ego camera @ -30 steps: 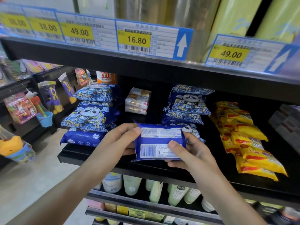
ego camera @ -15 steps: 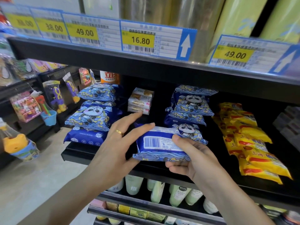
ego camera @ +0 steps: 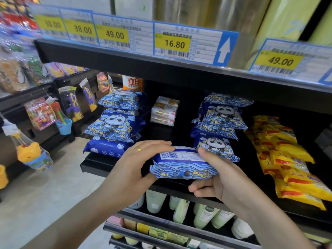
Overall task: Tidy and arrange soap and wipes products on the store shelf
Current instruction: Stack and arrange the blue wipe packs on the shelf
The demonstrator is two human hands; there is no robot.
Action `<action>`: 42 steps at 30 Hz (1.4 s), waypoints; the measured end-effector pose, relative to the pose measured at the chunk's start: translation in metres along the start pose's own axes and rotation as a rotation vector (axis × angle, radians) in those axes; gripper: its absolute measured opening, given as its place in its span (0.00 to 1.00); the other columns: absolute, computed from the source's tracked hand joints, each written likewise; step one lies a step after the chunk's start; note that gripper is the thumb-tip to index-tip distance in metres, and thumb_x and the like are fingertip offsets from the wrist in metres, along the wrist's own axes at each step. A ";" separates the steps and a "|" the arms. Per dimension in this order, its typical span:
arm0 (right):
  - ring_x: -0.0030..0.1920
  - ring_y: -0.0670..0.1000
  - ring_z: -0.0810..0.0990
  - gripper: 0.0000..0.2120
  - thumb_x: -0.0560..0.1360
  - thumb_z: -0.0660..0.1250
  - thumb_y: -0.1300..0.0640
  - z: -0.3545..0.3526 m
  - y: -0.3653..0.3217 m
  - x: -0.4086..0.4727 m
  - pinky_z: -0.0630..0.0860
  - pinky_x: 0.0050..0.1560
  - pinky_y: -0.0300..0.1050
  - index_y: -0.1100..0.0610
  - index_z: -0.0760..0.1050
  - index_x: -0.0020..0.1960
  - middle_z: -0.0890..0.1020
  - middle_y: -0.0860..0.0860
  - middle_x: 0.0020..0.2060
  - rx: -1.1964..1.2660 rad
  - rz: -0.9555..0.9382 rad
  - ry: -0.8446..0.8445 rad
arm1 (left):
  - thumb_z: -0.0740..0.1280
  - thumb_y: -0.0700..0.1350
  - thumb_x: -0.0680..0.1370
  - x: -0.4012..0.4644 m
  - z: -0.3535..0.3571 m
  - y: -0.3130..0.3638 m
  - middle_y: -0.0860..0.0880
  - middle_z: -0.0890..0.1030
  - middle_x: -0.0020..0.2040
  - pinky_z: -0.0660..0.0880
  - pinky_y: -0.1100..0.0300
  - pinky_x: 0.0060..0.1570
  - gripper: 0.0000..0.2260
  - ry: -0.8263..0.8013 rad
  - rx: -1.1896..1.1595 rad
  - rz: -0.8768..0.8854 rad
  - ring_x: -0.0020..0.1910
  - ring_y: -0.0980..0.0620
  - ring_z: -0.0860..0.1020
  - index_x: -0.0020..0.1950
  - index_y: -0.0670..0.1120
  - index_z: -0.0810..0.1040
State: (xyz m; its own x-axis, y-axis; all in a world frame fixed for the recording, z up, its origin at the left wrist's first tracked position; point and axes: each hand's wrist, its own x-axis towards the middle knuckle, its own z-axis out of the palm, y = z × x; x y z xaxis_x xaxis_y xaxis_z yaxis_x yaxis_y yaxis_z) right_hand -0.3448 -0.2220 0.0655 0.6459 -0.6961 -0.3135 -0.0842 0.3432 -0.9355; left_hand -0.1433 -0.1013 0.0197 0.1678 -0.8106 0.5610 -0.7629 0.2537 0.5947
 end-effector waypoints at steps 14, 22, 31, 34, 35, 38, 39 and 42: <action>0.58 0.43 0.78 0.19 0.74 0.67 0.34 0.009 0.013 0.007 0.77 0.52 0.43 0.37 0.75 0.63 0.77 0.38 0.56 -0.741 -0.835 0.357 | 0.74 0.50 0.78 -0.014 -0.012 0.000 0.57 0.87 0.57 0.78 0.65 0.57 0.09 0.027 -0.481 -0.443 0.58 0.57 0.84 0.57 0.56 0.82; 0.78 0.45 0.56 0.34 0.72 0.73 0.38 0.047 0.003 0.017 0.61 0.76 0.49 0.39 0.65 0.75 0.60 0.37 0.77 -1.391 -1.004 -0.032 | 0.72 0.59 0.72 -0.019 -0.035 -0.006 0.51 0.89 0.53 0.80 0.63 0.51 0.14 0.109 -0.682 -0.656 0.53 0.53 0.87 0.52 0.54 0.87; 0.61 0.39 0.74 0.27 0.67 0.74 0.39 0.093 -0.028 0.053 0.69 0.62 0.35 0.40 0.72 0.63 0.76 0.34 0.59 -1.094 -1.075 -0.002 | 0.58 0.45 0.86 -0.022 -0.071 -0.027 0.47 0.88 0.41 0.74 0.56 0.42 0.12 0.266 -0.735 -0.881 0.40 0.47 0.81 0.55 0.46 0.81; 0.59 0.40 0.77 0.26 0.66 0.73 0.36 0.117 -0.049 0.075 0.76 0.60 0.44 0.39 0.71 0.62 0.78 0.35 0.58 -1.043 -1.001 0.028 | 0.64 0.34 0.83 -0.050 -0.067 -0.036 0.52 0.87 0.44 0.76 0.64 0.49 0.15 0.215 -0.342 -0.621 0.47 0.54 0.82 0.56 0.53 0.83; 0.58 0.42 0.77 0.26 0.67 0.72 0.36 0.125 -0.053 0.082 0.77 0.60 0.47 0.39 0.70 0.62 0.78 0.35 0.57 -1.086 -0.979 0.043 | 0.66 0.33 0.81 -0.058 -0.066 -0.038 0.54 0.86 0.46 0.75 0.66 0.50 0.17 0.177 -0.259 -0.565 0.48 0.56 0.82 0.56 0.56 0.83; 0.60 0.48 0.70 0.22 0.71 0.71 0.36 0.147 -0.056 0.101 0.70 0.62 0.51 0.40 0.70 0.61 0.74 0.36 0.56 -1.276 -0.987 0.107 | 0.68 0.34 0.79 -0.064 -0.063 -0.047 0.59 0.84 0.50 0.76 0.67 0.52 0.21 0.089 -0.119 -0.478 0.53 0.57 0.82 0.55 0.62 0.83; 0.61 0.50 0.68 0.21 0.72 0.70 0.36 0.153 -0.054 0.105 0.68 0.62 0.51 0.42 0.70 0.61 0.75 0.38 0.57 -1.317 -0.985 0.122 | 0.67 0.35 0.79 -0.065 -0.063 -0.049 0.61 0.84 0.51 0.76 0.67 0.53 0.21 0.064 -0.094 -0.451 0.55 0.58 0.82 0.56 0.63 0.82; 0.64 0.51 0.65 0.20 0.74 0.68 0.36 0.162 -0.043 0.113 0.67 0.66 0.53 0.42 0.69 0.61 0.77 0.41 0.61 -1.354 -0.946 0.133 | 0.67 0.37 0.79 -0.064 -0.063 -0.051 0.62 0.82 0.53 0.78 0.64 0.54 0.20 0.014 -0.065 -0.398 0.57 0.58 0.81 0.57 0.65 0.81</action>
State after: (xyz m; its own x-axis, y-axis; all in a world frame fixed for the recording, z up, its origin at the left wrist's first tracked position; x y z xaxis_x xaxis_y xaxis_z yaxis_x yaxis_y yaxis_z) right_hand -0.1447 -0.2135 0.0970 0.7903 -0.3957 0.4678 -0.3278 -0.9181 -0.2229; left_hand -0.0756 -0.0289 -0.0097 0.4509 -0.8451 0.2871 -0.5957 -0.0454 0.8019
